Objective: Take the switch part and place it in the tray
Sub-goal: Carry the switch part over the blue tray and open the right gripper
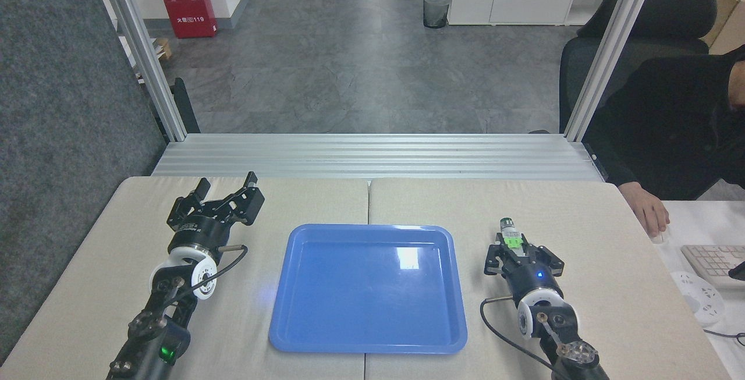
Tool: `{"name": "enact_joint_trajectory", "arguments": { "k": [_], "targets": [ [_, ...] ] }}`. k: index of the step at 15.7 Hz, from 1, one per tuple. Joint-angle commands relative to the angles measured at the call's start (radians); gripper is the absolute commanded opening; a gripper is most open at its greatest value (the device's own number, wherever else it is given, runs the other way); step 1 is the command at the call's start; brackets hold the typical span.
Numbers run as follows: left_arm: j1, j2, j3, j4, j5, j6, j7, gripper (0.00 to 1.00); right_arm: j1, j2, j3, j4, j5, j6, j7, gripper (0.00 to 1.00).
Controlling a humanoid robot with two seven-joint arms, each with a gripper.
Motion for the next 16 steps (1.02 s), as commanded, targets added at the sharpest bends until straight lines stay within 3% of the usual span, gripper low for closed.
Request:
{"name": "enact_joint_trajectory", "arguments": {
  "k": [1, 4, 10, 15, 16],
  "targets": [
    [0.000, 0.000, -0.001, 0.000, 0.000, 0.000, 0.001, 1.00, -0.006, 0.146, 0.097, -0.191, 0.004, -0.001, -0.009, 0.00],
    [0.000, 0.000, -0.001, 0.000, 0.000, 0.000, 0.001, 1.00, 0.052, 0.163, 0.199, -0.242, 0.008, -0.047, -0.007, 0.00],
    [0.000, 0.000, 0.000, 0.000, 0.000, 0.000, 0.001, 1.00, 0.157, 0.153, 0.216, -0.241, 0.063, -0.242, 0.030, 0.02],
    [0.000, 0.000, 0.000, 0.000, 0.000, 0.000, 0.001, 1.00, 0.165, 0.157, 0.215, -0.221, 0.110, -0.288, 0.036, 0.03],
    [0.000, 0.000, 0.000, 0.000, 0.000, 0.000, 0.001, 1.00, 0.157, 0.160, 0.202, -0.192, 0.118, -0.282, 0.036, 0.06]
  ]
}}
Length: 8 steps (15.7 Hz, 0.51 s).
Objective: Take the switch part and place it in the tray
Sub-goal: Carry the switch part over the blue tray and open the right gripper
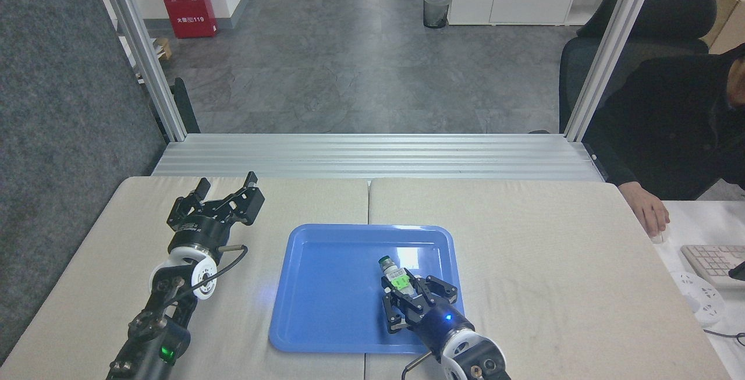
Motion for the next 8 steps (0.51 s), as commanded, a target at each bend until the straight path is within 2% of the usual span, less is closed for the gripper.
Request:
{"name": "enact_joint_trajectory", "arguments": {
  "k": [1, 2, 3, 6, 8],
  "targets": [
    [0.000, 0.000, 0.001, 0.000, 0.000, 0.000, 0.001, 1.00, 0.006, 0.033, 0.021, 0.020, 0.043, 0.003, 0.002, 0.11],
    [0.000, 0.000, -0.001, 0.000, 0.000, 0.000, 0.001, 1.00, 0.003, 0.039, 0.021, 0.021, 0.043, 0.015, 0.002, 0.38],
    [0.000, 0.000, 0.001, 0.000, 0.000, 0.000, 0.001, 1.00, 0.002, 0.047, 0.021, 0.022, 0.043, 0.041, 0.002, 0.98],
    [0.000, 0.000, 0.001, 0.000, 0.000, 0.000, 0.001, 1.00, -0.026, 0.051, 0.001, 0.033, 0.028, 0.070, -0.005, 0.99],
    [0.000, 0.000, 0.001, 0.000, 0.000, 0.000, 0.001, 1.00, -0.058, 0.062, -0.121, 0.033, 0.025, 0.069, -0.009, 0.99]
  ]
}}
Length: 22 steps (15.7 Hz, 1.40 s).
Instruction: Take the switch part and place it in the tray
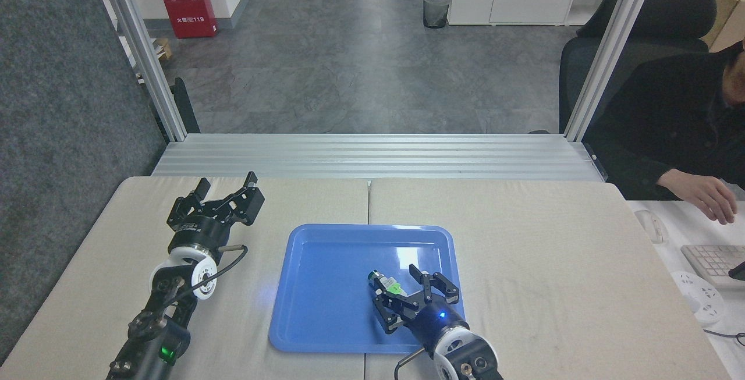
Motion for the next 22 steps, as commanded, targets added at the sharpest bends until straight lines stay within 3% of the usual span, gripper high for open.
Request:
{"name": "enact_joint_trajectory", "arguments": {
  "k": [1, 4, 6, 7, 10, 13, 16, 19, 22],
  "targets": [
    [0.000, 0.000, -0.001, 0.000, 0.000, 0.000, 0.001, 1.00, -0.062, 0.038, -0.167, 0.016, -0.005, 0.008, -0.007, 0.99],
    [0.000, 0.000, 0.001, 0.000, 0.000, 0.000, 0.001, 1.00, -0.096, 0.017, -0.320, -0.005, -0.011, 0.008, -0.009, 0.99],
    [0.000, 0.000, -0.001, 0.000, 0.000, 0.000, 0.001, 1.00, -0.099, -0.047, -0.443, -0.008, -0.012, -0.003, -0.010, 0.99],
    [0.000, 0.000, 0.001, 0.000, 0.000, 0.000, 0.001, 1.00, -0.098, -0.107, -0.475, -0.007, -0.025, -0.011, -0.022, 0.99],
    [0.000, 0.000, 0.001, 0.000, 0.000, 0.000, 0.001, 1.00, -0.075, -0.240, -0.485, 0.048, -0.179, -0.009, -0.149, 0.99],
    [0.000, 0.000, 0.001, 0.000, 0.000, 0.000, 0.001, 1.00, -0.051, -0.270, -0.488, 0.056, -0.212, -0.008, -0.232, 0.99],
    [0.000, 0.000, 0.001, 0.000, 0.000, 0.000, 0.001, 1.00, -0.053, -0.279, -0.489, 0.056, -0.212, -0.003, -0.233, 0.99],
    [0.000, 0.000, -0.001, 0.000, 0.000, 0.000, 0.001, 1.00, -0.115, -0.353, -0.524, 0.053, -0.212, -0.008, -0.211, 0.99],
    [0.000, 0.000, 0.001, 0.000, 0.000, 0.000, 0.001, 1.00, -0.113, -0.351, -0.520, 0.050, -0.209, -0.012, -0.210, 0.99]
  ]
}}
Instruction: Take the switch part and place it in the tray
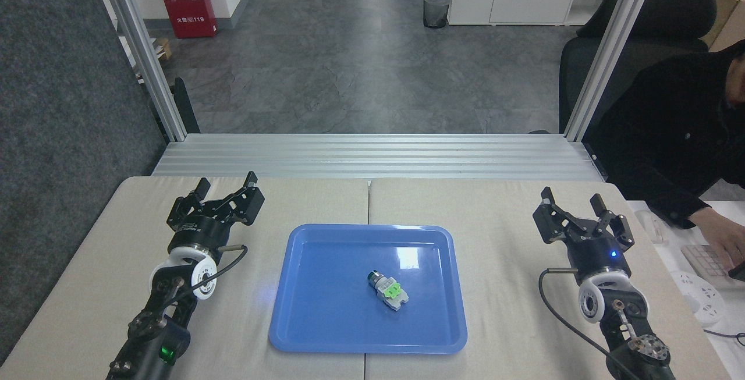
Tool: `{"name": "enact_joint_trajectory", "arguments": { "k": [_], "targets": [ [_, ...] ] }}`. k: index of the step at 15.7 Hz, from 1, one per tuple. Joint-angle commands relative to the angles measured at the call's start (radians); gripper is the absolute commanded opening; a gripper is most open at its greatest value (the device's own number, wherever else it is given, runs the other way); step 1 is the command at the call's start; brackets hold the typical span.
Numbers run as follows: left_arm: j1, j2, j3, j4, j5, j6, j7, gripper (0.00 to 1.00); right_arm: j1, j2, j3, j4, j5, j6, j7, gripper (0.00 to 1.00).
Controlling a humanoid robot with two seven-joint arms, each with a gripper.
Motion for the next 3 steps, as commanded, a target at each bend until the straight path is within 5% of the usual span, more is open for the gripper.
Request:
{"name": "enact_joint_trajectory", "arguments": {
  "k": [1, 3],
  "targets": [
    [0.000, 0.000, 0.001, 0.000, 0.000, 0.000, 0.001, 1.00, -0.020, -0.101, -0.076, 0.007, -0.009, -0.002, 0.007, 0.99],
    [0.000, 0.000, 0.001, 0.000, 0.000, 0.000, 0.001, 1.00, -0.023, -0.103, -0.076, 0.007, -0.007, -0.002, 0.043, 0.99]
  ]
}}
